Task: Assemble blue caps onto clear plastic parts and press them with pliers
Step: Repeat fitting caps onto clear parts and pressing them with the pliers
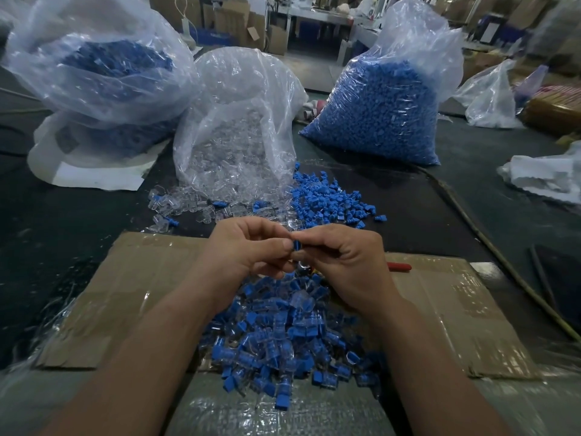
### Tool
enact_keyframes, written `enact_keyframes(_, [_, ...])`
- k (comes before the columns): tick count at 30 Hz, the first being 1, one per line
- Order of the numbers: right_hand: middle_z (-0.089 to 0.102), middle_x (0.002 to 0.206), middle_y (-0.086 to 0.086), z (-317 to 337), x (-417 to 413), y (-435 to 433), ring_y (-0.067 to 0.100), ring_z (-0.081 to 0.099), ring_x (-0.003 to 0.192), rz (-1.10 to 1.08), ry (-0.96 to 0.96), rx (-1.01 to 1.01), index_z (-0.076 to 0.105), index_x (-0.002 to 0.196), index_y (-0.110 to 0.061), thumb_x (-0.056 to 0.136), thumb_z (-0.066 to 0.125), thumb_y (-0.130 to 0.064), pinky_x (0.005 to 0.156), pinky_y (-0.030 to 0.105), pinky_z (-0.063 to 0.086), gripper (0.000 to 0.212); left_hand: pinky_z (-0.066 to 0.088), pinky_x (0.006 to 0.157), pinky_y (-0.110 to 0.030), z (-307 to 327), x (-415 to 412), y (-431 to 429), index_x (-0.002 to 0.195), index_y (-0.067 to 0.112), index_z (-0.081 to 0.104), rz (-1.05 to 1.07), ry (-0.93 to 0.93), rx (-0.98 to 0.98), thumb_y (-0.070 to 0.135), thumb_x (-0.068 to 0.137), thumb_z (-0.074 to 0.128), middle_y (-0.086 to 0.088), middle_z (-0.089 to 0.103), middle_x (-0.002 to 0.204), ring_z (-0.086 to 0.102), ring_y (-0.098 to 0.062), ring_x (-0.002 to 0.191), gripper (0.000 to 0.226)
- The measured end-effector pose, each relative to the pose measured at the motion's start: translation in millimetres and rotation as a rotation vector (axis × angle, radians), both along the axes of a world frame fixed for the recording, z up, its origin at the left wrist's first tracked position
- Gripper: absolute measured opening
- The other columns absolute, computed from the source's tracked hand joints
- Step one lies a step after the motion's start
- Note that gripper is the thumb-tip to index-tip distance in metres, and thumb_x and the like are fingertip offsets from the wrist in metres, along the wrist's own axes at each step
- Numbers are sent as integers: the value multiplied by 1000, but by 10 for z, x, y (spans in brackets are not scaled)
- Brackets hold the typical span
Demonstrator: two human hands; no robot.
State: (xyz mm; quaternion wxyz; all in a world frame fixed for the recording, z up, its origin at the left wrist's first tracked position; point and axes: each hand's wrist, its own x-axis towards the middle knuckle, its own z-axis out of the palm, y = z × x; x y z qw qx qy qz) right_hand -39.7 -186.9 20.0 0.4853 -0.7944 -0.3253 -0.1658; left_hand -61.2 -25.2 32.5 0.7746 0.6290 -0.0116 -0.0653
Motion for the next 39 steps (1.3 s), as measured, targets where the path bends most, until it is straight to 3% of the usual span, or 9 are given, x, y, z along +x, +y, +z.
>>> enact_keyframes(9, [64, 90, -9, 45, -30, 12, 6, 63, 85, -1, 0, -81, 69, 103, -6, 72, 75, -8, 76, 16, 52, 32, 47, 43, -17, -17, -1, 2, 73, 4, 61, 0, -36, 63, -6, 76, 61, -8, 65, 56, 61, -14, 48, 11])
enact_keyframes(13, [59, 89, -24, 116, 1, -140, -7, 59, 86, -125, 223, -177, 65, 113, -18, 71, 75, -25, 78, 9, 47, 44, 49, 45, -18, -19, 6, 12, 72, 4, 60, 62, -46, 35, -6, 77, 60, -6, 64, 56, 61, -13, 49, 11])
enact_keyframes(16, [53, 86, -27, 163, 68, -376, -8, 54, 82, -265, 344, -392, 61, 113, -29, 73, 73, -32, 69, 11, 43, 42, 50, 47, -19, -25, 19, 22, 72, 4, 59, 89, -49, 18, -7, 76, 59, -5, 64, 56, 61, -13, 50, 11])
enact_keyframes(20, [41, 90, -28, 168, 90, -564, -6, 41, 84, -269, 616, -670, 51, 122, -36, 68, 76, -40, 64, 16, 30, 60, 51, 48, -19, -43, 29, 34, 73, 3, 59, 89, -59, 29, -7, 77, 59, -5, 65, 57, 62, -13, 51, 11])
enact_keyframes(24, [42, 109, -19, 173, 82, -541, 6, 41, 103, -238, 704, -764, 44, 128, -39, 60, 82, -39, 78, 26, 35, 77, 51, 48, -19, -56, 37, 49, 73, 3, 60, 96, -69, 30, -6, 77, 59, -5, 65, 58, 62, -13, 52, 10])
enact_keyframes(27, [38, 114, -16, 173, 84, -524, 8, 36, 105, -268, 704, -797, 42, 131, -37, 60, 83, -37, 83, 28, 34, 82, 50, 47, -18, -59, 42, 57, 73, 3, 60, 96, -69, 24, -5, 76, 60, -4, 65, 57, 62, -13, 52, 9])
enact_keyframes(31, [40, 104, -15, 197, 74, -493, 8, 40, 100, -284, 653, -838, 48, 127, -33, 63, 81, -37, 79, 26, 36, 73, 51, 47, -19, -66, 51, 51, 73, 3, 60, 93, -66, 27, -5, 75, 60, -5, 65, 58, 62, -13, 52, 8])
enact_keyframes(35, [49, 88, -14, 191, 73, -418, 7, 49, 82, -363, 623, -800, 60, 109, -28, 65, 76, -29, 74, 30, 47, 47, 51, 47, -18, -80, 46, 57, 74, 3, 60, 95, -63, 28, -5, 76, 59, -5, 65, 58, 63, -13, 52, 9])
enact_keyframes(39, [53, 82, -8, 123, 88, -328, 10, 50, 75, -475, 526, -862, 61, 91, -26, 70, 69, -27, 71, 35, 50, 23, 51, 48, -18, -84, 48, 52, 75, 3, 59, 101, -54, 26, -7, 78, 58, -4, 65, 58, 63, -13, 53, 11])
